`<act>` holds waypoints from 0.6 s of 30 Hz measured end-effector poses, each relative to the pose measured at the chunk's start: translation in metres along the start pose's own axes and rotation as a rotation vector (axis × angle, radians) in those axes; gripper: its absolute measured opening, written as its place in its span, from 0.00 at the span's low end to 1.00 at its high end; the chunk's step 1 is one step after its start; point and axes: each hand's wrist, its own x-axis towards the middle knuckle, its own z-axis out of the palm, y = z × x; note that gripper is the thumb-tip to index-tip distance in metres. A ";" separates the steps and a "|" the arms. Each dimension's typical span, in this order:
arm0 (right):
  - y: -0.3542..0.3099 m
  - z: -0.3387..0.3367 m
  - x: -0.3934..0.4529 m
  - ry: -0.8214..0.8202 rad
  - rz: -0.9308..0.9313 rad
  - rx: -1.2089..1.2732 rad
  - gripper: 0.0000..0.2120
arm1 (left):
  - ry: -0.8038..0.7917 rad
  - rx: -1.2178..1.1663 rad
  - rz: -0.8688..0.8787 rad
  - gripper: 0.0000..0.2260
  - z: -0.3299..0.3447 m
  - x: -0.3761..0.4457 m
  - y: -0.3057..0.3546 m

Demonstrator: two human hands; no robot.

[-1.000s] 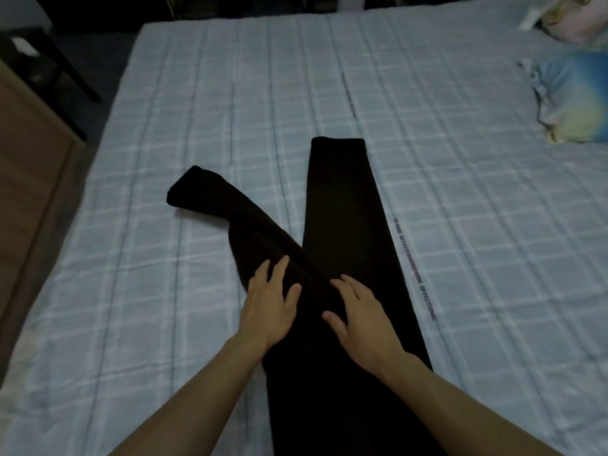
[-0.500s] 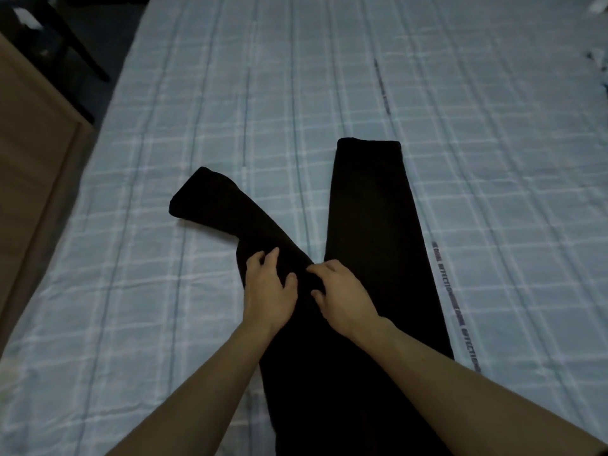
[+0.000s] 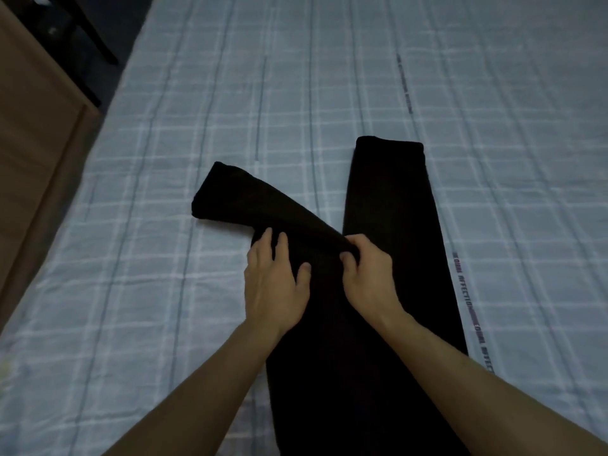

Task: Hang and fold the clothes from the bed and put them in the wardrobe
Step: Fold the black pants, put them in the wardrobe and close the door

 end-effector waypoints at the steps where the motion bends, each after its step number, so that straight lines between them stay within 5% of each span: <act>1: -0.001 -0.007 0.000 0.018 0.007 0.049 0.11 | -0.013 0.014 0.014 0.30 0.000 0.005 0.005; 7: -0.004 -0.051 0.001 -0.008 0.005 0.244 0.11 | -0.164 -0.186 0.076 0.32 0.010 0.040 0.062; 10: 0.003 -0.073 0.001 0.066 -0.065 0.291 0.10 | -0.118 -0.273 0.251 0.30 0.023 0.050 0.096; 13: 0.029 -0.094 0.004 0.210 -0.003 0.183 0.09 | -0.136 -0.247 0.423 0.29 0.045 0.058 0.127; 16: 0.063 -0.110 0.010 0.094 0.262 -0.052 0.13 | -0.457 -0.229 0.379 0.28 0.073 0.065 0.140; 18: 0.075 -0.116 0.015 0.008 0.328 -0.178 0.22 | -0.489 -0.227 0.352 0.26 0.084 0.062 0.137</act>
